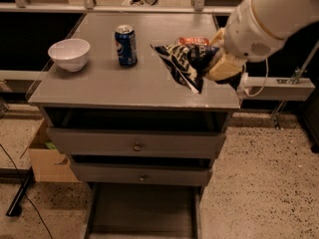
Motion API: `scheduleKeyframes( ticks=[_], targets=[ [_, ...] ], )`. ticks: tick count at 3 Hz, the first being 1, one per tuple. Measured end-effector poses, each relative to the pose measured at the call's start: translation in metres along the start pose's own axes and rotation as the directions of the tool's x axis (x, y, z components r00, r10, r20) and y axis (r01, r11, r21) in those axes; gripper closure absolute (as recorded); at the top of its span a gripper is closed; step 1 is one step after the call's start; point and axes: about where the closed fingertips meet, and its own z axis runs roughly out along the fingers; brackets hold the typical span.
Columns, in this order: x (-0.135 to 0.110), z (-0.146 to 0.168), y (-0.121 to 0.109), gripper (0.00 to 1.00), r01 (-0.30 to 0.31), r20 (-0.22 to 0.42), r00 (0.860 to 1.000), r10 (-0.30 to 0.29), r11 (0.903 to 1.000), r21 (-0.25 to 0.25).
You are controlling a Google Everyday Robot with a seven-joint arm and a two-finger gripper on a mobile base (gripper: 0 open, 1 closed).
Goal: Place blue chip bag into bottom drawer
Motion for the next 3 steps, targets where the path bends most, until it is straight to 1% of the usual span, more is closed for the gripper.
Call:
scheduleKeyframes(
  ticks=[1, 2, 3],
  targets=[
    [0.016, 0.009, 0.041, 1.0, -0.03, 0.014, 0.999, 0.029, 0.9996, 0.005],
    [0.033, 0.037, 0.076, 1.0, -0.07, 0.013, 0.997, 0.071, 0.9962, -0.052],
    [0.046, 0.065, 0.089, 1.0, -0.104, 0.014, 0.994, 0.107, 0.9865, -0.126]
  ],
)
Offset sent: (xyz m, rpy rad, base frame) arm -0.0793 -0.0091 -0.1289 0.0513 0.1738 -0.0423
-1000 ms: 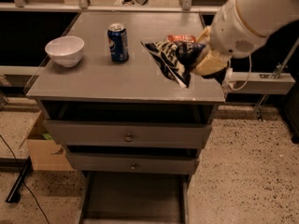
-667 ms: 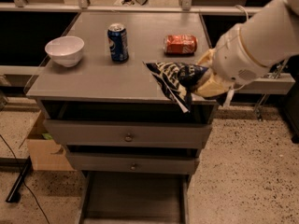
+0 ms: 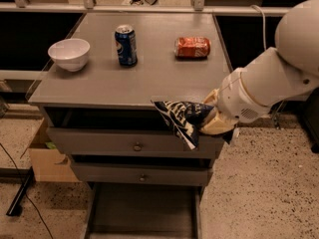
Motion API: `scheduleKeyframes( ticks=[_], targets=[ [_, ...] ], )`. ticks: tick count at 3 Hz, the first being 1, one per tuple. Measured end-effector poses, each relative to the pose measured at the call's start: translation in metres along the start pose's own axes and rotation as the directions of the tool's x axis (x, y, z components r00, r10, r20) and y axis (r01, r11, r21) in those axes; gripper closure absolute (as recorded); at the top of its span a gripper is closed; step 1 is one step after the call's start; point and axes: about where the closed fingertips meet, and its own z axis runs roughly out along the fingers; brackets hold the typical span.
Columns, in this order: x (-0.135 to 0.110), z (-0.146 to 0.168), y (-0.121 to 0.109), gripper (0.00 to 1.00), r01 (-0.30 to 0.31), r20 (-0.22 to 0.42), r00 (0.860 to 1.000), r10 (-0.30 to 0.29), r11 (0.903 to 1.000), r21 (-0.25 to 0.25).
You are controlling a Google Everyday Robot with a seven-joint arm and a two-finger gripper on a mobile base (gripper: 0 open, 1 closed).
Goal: Place blue chip bag into bottom drawer
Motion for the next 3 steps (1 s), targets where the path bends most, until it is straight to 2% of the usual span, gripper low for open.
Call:
scheduleKeyframes(
  ticks=[1, 2, 3],
  targets=[
    [0.002, 0.004, 0.0, 1.0, -0.004, 0.001, 1.0, 0.004, 0.9999, -0.01],
    [0.002, 0.014, 0.011, 1.0, -0.024, 0.031, 0.999, 0.024, 0.9997, -0.011],
    [0.006, 0.041, 0.032, 1.0, -0.072, 0.078, 0.994, 0.074, 0.997, -0.03]
  ],
)
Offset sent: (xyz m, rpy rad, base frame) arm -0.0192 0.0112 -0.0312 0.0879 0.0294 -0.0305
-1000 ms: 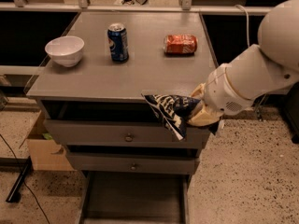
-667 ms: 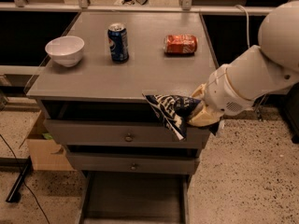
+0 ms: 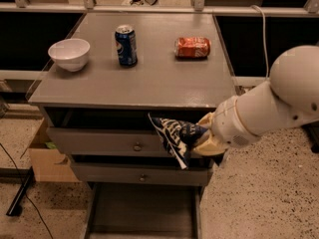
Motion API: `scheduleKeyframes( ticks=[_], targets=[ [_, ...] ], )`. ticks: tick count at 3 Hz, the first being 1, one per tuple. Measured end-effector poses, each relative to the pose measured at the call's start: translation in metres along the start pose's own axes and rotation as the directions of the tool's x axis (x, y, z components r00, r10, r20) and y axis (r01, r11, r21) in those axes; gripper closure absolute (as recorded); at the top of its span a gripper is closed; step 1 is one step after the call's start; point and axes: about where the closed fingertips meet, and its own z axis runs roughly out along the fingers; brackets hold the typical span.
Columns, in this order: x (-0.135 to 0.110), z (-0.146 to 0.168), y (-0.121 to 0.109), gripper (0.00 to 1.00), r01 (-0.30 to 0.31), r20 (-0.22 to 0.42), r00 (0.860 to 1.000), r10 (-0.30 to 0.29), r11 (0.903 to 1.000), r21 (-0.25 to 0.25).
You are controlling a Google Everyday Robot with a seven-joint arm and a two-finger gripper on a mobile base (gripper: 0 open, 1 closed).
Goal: Place blue chip bag into bottom drawer
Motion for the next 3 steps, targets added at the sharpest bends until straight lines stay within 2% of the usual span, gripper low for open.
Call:
scheduleKeyframes(
  ticks=[1, 2, 3],
  targets=[
    [0.019, 0.046, 0.02, 1.0, -0.057, 0.025, 0.998, 0.058, 0.9975, -0.043],
    [0.036, 0.092, 0.033, 1.0, -0.09, 0.018, 0.996, 0.092, 0.9922, -0.087],
    [0.036, 0.092, 0.033, 1.0, -0.09, 0.018, 0.996, 0.092, 0.9922, -0.087]
  ],
)
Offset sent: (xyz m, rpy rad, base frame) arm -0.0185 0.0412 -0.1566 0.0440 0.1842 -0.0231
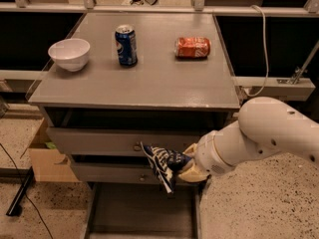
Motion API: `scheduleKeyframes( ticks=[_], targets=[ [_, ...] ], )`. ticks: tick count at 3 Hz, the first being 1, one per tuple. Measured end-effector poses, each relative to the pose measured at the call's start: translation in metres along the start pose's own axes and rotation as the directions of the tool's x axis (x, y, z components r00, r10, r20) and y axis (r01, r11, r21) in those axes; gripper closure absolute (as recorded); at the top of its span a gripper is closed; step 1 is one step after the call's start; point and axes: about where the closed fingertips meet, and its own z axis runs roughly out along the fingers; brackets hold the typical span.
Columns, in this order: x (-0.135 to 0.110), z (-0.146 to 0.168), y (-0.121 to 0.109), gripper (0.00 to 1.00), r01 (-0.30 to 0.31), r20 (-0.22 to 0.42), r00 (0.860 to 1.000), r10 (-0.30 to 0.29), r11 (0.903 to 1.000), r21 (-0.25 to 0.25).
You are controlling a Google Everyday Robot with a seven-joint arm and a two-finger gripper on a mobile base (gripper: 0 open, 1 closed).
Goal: Place blue chip bag into bottom drawer
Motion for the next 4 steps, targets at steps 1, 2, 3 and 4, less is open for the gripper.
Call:
scheduleKeyframes(
  ticks=[1, 2, 3, 4],
  targets=[
    [0.001, 0.028, 0.011, 1.0, 0.005, -0.02, 1.0, -0.003, 0.9982, 0.061],
    [0.002, 0.055, 0.017, 1.0, 0.001, -0.02, 1.0, 0.001, 0.9925, 0.122],
    [0.01, 0.078, 0.016, 1.0, -0.043, -0.017, 0.999, 0.046, 0.9877, 0.151],
    [0.01, 0.078, 0.016, 1.0, -0.042, -0.017, 0.999, 0.046, 0.9876, 0.151]
  ],
)
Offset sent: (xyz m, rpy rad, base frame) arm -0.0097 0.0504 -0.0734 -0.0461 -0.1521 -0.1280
